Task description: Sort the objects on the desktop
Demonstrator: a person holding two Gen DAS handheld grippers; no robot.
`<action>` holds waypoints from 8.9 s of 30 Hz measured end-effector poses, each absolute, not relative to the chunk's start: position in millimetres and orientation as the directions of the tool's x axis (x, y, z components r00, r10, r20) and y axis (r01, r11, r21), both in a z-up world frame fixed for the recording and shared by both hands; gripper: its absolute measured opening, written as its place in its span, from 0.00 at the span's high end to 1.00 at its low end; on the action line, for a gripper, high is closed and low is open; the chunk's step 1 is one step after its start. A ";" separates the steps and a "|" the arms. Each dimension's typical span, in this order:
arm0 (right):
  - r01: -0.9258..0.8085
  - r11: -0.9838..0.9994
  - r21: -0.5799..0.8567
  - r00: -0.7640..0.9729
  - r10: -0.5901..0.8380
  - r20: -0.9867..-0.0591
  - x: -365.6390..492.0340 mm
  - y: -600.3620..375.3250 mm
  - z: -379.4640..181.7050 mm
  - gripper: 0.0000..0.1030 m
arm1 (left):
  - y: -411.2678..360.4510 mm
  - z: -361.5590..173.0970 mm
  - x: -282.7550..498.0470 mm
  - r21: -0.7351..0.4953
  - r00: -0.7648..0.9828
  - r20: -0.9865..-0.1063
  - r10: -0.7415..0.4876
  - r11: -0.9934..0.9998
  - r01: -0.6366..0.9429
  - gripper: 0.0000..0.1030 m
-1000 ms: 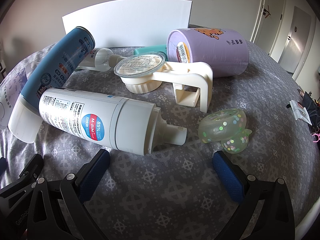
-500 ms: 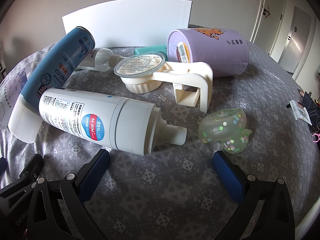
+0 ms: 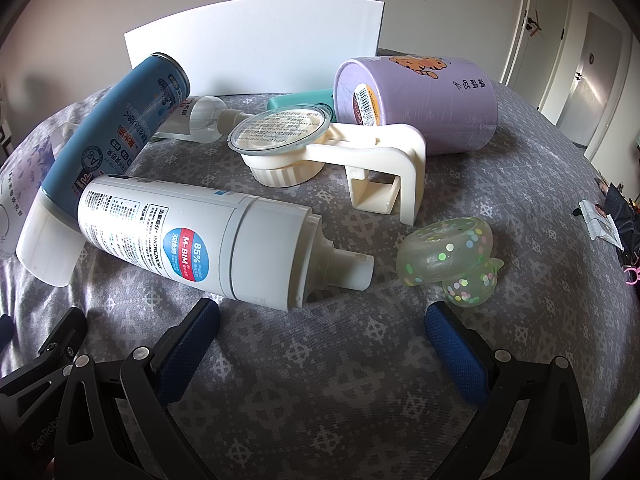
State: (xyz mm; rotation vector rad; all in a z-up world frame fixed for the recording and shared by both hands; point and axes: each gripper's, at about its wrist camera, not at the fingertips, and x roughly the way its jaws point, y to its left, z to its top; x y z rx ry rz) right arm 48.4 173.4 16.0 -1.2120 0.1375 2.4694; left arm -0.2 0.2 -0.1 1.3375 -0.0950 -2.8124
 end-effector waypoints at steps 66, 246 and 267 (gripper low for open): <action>-0.381 -0.921 -0.079 -0.553 0.296 -0.779 48.4 173.8 16.0 0.00 | 0.2 -0.1 -0.2 0.066 -0.631 -0.774 -0.049 -0.998 -0.004 0.00; -0.241 -0.970 0.010 -0.727 0.174 -0.665 76.7 228.3 151.7 0.00 | 55.3 76.4 -227.6 -0.042 -0.413 -0.905 0.098 -0.989 -0.142 0.01; 0.153 -0.988 0.002 -0.576 -0.091 -0.812 -210.4 162.4 194.1 0.00 | 49.6 18.7 -66.8 -0.202 -0.300 -0.907 0.296 -0.929 -0.309 0.08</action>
